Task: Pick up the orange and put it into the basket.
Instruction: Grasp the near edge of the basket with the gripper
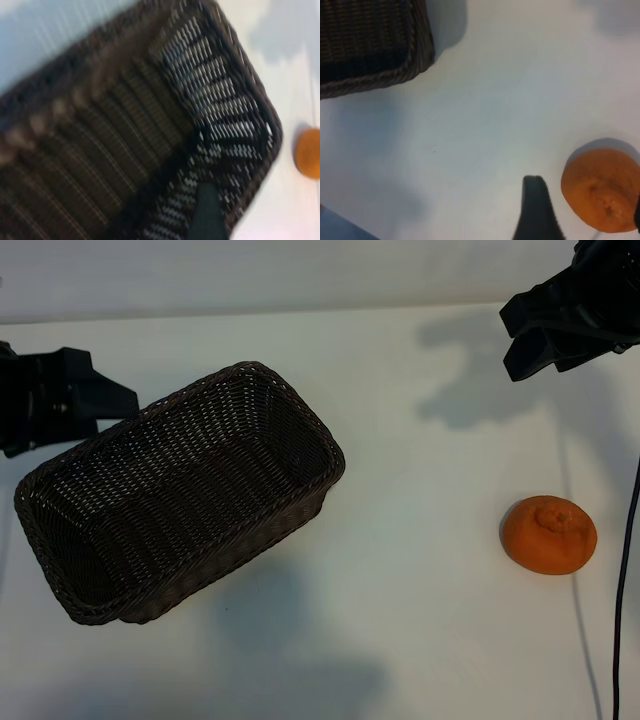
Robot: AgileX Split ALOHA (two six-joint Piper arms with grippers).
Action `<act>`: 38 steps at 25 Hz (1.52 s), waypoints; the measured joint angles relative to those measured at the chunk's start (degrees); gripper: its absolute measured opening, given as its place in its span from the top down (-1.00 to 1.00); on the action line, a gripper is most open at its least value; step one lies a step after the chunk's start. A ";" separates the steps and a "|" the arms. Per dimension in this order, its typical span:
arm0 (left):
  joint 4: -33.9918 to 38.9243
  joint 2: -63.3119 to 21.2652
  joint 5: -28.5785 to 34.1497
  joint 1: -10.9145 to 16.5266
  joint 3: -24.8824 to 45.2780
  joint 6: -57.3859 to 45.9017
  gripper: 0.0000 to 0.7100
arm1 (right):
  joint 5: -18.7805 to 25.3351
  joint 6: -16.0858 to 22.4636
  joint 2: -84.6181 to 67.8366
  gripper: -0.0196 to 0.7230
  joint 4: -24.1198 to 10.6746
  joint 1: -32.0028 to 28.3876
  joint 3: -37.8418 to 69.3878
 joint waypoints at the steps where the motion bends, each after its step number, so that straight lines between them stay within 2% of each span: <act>1: 0.00 0.00 -0.68 0.00 0.00 0.05 -0.60 | 0.00 0.00 0.00 -0.28 0.00 0.00 0.00; 7: 2.15 -1.10 -0.87 0.00 0.00 -5.50 -0.60 | 0.00 0.00 0.00 -0.28 0.05 0.00 0.00; 17: 23.20 -1.71 3.57 0.06 0.00 -23.03 -0.60 | 0.00 0.00 0.00 -0.28 0.12 0.00 0.00; 20: 27.15 -1.71 4.72 0.06 0.00 -26.24 -0.60 | 0.00 0.00 0.00 -0.28 0.12 0.00 0.00; 28: 30.10 -1.71 6.61 0.06 0.00 -29.63 -0.60 | 0.00 0.00 0.00 -0.28 0.12 0.00 0.00; 34: 36.99 -1.71 6.61 0.06 0.00 -37.90 -0.60 | 0.00 0.00 0.00 -0.28 0.12 0.00 0.00; 38: 38.44 -1.71 6.55 0.06 0.00 -39.37 -0.60 | 0.00 0.00 0.00 -0.28 0.12 0.00 0.00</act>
